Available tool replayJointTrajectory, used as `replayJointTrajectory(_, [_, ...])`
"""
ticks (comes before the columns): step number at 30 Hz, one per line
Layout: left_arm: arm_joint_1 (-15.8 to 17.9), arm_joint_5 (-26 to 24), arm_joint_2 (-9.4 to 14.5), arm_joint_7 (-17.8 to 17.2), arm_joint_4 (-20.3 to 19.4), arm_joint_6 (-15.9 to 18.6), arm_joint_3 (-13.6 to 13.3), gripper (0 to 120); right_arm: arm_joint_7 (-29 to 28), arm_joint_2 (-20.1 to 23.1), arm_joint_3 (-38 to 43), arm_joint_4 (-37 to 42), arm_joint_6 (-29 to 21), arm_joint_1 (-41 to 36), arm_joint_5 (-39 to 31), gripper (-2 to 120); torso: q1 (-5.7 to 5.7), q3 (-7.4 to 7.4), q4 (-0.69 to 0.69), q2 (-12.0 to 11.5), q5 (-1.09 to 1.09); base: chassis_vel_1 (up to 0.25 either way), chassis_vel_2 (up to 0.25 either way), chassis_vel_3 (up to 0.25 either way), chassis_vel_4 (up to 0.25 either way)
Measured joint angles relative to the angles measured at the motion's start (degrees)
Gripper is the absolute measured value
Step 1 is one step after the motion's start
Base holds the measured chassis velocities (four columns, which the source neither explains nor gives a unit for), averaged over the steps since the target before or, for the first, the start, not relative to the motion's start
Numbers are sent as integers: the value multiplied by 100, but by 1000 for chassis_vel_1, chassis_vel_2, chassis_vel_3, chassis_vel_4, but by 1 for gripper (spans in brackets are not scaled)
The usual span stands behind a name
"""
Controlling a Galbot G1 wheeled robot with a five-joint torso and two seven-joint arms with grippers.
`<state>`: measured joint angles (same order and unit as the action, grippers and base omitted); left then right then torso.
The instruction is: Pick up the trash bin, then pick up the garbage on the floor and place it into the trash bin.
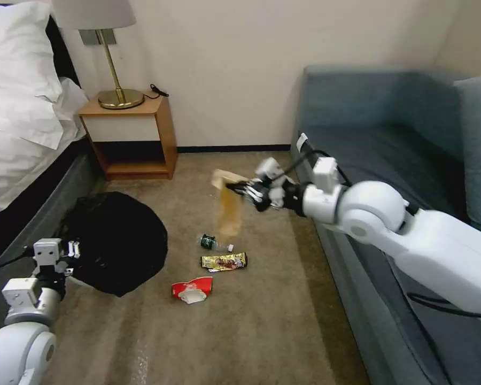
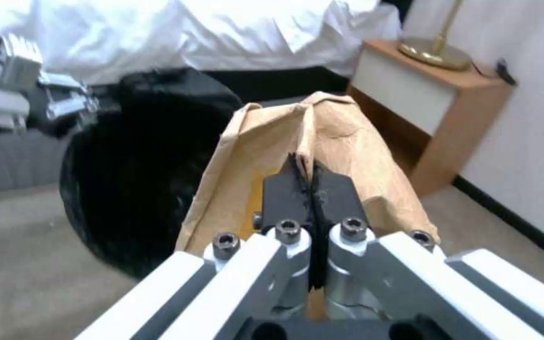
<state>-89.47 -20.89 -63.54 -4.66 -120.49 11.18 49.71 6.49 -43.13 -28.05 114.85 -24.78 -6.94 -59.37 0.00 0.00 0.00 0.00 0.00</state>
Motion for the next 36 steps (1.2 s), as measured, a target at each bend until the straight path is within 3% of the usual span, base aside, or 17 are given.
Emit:
replayJointTrajectory(5, [7, -17, -50, 4, -248, 95, -56, 5, -377, -829, -766, -450, 51, 728, -197, 0, 0, 0, 1, 0, -1, 0, 0, 0, 0])
replayJointTrajectory(7, [7, -22, -59, 2, -262, 99, -57, 5, -408, -918, -833, -518, 66, 789, -204, 0, 0, 0, 1, 0, -1, 0, 0, 0, 0])
replayJointTrajectory(9, [4, -59, -69, 0, -273, 104, -58, 5, -531, -1309, -1102, -832, 141, 957, -215, 0, 0, 0, 1, 0, -1, 0, 0, 0, 0])
replayJointTrajectory(11, [5, -77, -70, 0, -273, 105, -56, 5, -565, -1419, -1160, -916, 157, 981, -215, 0, 0, 0, 1, 0, -1, 0, 0, 0, 0])
replayJointTrajectory(12, [32, -108, -76, 0, -251, 105, -54, 5, -654, -1755, -1289, -1180, 195, 1016, -213, 0, 0, 0, -2, 0, -1, 0, 0, 0, 0])
replayJointTrajectory(13, [32, -108, -76, 0, -251, 105, -54, 5, -654, -1755, -1289, -1180, 195, 1016, -213, 0, 0, 0, -2, 0, -1, 0, 0, 0, 0])
replayJointTrajectory(16, [188, -119, -167, 1, -117, 119, -116, 5, -803, -2906, -1585, -2106, 388, 1067, -95, 0, 0, 0, 2, 0, -3, 0, 0, 0, 0])
replayJointTrajectory(17, [188, -119, -167, 1, -117, 119, -116, 5, -803, -2906, -1585, -2106, 388, 1067, -95, 0, 0, 0, 2, 0, -3, 0, 0, 0, 0])
replayJointTrajectory(20, [258, -119, -216, 10, -30, 119, -169, 5, -817, -3562, -1816, -2854, 601, 1152, 7, 0, 0, 0, 2, 0, -5, 0, 0, 0, 0])
replayJointTrajectory(23, [252, -161, -219, 14, -27, 118, -143, 5, -911, -3839, -1929, -3124, 718, 1105, 75, 0, 0, 0, 0, 0, -2, 0, 0, 0, 0])
replayJointTrajectory(32, [112, -441, -111, 16, -80, 46, 90, 5, -1052, -4064, -2154, -3402, 840, 824, 320, 1, 0, 0, -2, 0, -1, 0, 0, 0, 0])
replayJointTrajectory(36, [69, -484, -84, 18, -43, -8, 116, 5, -1246, -4193, -2223, -3466, 815, 729, 402, 14, 0, 0, 1, 0, -1, 0, 0, 0, 0])
